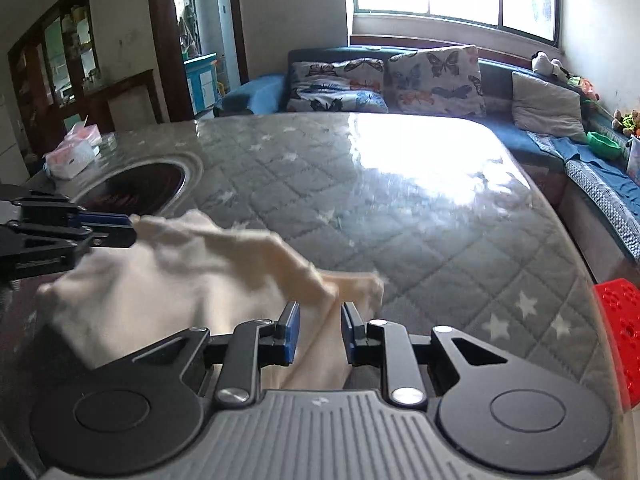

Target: Fold clothes

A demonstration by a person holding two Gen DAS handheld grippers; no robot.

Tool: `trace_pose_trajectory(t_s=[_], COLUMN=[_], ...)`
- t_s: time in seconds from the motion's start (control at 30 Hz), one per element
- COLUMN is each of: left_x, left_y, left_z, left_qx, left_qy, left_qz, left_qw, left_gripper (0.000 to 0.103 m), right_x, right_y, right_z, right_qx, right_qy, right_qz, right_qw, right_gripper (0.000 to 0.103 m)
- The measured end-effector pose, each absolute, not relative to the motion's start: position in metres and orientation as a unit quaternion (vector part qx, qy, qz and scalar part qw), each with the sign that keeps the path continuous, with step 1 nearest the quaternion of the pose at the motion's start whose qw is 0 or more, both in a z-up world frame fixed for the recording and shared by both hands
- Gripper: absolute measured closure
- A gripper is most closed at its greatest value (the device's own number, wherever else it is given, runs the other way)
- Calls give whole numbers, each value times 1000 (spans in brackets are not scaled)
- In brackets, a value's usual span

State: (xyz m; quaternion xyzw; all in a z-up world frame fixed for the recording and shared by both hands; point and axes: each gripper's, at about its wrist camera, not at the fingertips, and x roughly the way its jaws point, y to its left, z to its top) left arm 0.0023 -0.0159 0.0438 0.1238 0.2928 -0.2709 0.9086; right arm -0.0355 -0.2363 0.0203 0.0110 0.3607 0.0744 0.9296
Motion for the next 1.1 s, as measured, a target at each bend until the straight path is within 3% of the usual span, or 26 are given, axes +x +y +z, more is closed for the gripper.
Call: trace_pose_trajectory(t_s=[0.47,0.53,0.6,0.77,1.1], left_x=[-32,-30,-29,-30,-28], left_y=[5,8,10,11,13], left_z=[34,32,29,24,24], left_qx=[124,122,122,125,129], left_qy=[298,302,307,309,311], left_qz=[-252,-248,-238,-238,-243], left_qw=[912,912,913,912,910], left_gripper=[87,87,87,85,85], right_x=[-23,-20,-22,-31,-32], right_y=[-243,-240,-238,-225,-229], right_z=[7,2,4,21,16], right_qx=[81,82,81,14,6], right_qy=[368,367,363,335,342], right_qz=[90,88,84,69,61], right_qw=[922,922,924,939,938], right_gripper=[86,88,99,100,99])
